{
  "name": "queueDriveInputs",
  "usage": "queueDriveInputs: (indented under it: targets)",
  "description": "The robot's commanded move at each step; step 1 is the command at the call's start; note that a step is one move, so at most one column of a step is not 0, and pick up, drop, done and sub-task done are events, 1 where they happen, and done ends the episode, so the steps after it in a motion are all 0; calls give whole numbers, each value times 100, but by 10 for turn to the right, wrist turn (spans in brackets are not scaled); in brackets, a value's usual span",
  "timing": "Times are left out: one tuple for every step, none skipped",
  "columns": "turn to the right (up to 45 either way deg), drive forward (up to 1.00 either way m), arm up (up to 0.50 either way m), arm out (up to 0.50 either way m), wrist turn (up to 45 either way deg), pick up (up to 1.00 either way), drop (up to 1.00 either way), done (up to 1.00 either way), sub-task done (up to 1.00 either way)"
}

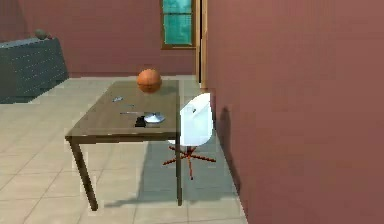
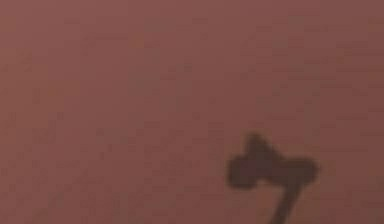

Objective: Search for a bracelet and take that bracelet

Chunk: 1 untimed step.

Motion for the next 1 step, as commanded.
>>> queueDriveInputs:
  targets:
    - [-450, 0, 0, 0, 0, 0, 0, 0, 0]
